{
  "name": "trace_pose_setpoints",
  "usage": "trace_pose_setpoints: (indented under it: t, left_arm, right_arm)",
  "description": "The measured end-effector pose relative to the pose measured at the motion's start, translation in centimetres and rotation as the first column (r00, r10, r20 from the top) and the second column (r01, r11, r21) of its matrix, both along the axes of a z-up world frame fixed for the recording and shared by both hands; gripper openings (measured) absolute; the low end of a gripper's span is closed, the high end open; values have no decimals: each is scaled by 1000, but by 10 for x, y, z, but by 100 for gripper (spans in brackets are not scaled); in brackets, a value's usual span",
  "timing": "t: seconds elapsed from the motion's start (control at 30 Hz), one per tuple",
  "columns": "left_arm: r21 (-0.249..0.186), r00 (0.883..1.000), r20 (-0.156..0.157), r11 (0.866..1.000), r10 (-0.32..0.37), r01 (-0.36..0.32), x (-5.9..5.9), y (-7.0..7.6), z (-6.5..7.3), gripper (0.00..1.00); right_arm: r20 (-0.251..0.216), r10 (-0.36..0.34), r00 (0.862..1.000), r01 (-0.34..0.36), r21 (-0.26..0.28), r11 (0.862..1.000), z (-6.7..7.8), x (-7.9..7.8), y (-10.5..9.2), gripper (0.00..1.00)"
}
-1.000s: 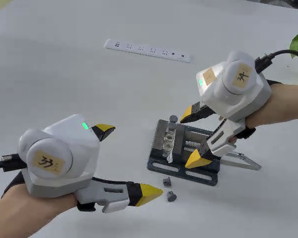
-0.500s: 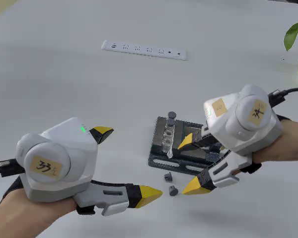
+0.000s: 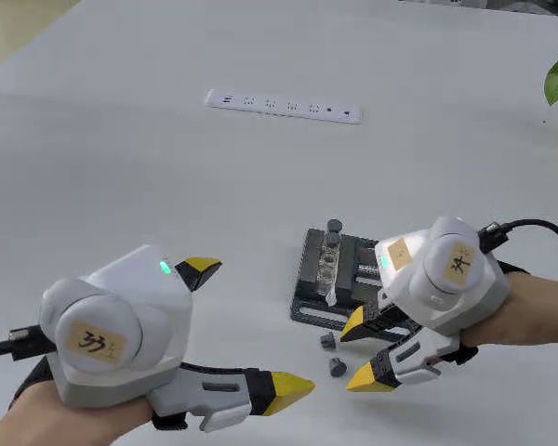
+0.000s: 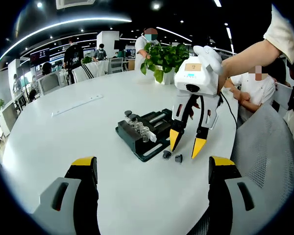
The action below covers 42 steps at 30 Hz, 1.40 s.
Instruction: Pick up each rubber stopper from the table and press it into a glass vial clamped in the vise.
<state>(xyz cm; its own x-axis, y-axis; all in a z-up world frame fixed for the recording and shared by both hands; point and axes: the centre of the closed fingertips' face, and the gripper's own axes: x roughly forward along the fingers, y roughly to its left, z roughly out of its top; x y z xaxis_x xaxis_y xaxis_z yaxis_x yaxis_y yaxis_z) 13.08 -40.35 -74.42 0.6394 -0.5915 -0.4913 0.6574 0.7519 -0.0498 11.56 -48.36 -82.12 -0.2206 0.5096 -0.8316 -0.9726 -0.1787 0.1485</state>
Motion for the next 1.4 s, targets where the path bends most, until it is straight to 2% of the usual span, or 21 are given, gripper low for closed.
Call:
trace_pose_setpoints:
  t: [0.3, 0.57, 0.83, 0.93, 1.03, 1.13, 1.17, 1.3, 1.37, 1.4]
  left_arm:
    - [9, 1000, -17, 1000, -5, 6, -6, 2, -5, 93]
    - [18, 999, -36, 1000, -20, 21, -11, 1, -11, 93]
    - [22, 999, -31, 1000, -17, 17, -7, 5, -9, 94]
    - [31, 999, -25, 999, -27, 28, -5, 5, -8, 94]
    - [36, 999, -14, 999, -33, 33, -1, 5, -6, 94]
    - [36, 999, 3, 999, -34, 34, 2, 4, -2, 94]
    - [31, 999, 14, 999, -31, 30, 3, 2, 3, 94]
    - [28, 999, 35, 999, -37, 36, 3, -1, 6, 93]
    - [24, 998, 46, 999, -44, 43, 2, -5, 9, 91]
    - [19, 997, 60, 999, -44, 43, 3, -8, 12, 91]
  right_arm:
    - [-14, 20, 1000, -20, -3, 1000, -4, -1, 6, 13]
    - [-18, 27, 999, -27, -7, 1000, -7, 2, 6, 8]
    - [-22, 30, 999, -30, -12, 999, -7, 3, 8, 6]
    - [-51, -27, 998, 26, -29, 999, -7, 3, 7, 5]
    - [-97, -107, 990, 103, -38, 994, -6, 5, 9, 5]
    - [-175, -187, 967, 187, -16, 982, 1, 2, 11, 4]
    - [-209, -217, 953, 222, -3, 975, 7, -2, 12, 4]
    - [-286, -293, 912, 315, 30, 949, 26, -1, 10, 4]
    - [-344, -335, 877, 375, 55, 925, 37, 4, 10, 4]
    - [-379, -362, 852, 416, 68, 907, 46, 6, 10, 4]
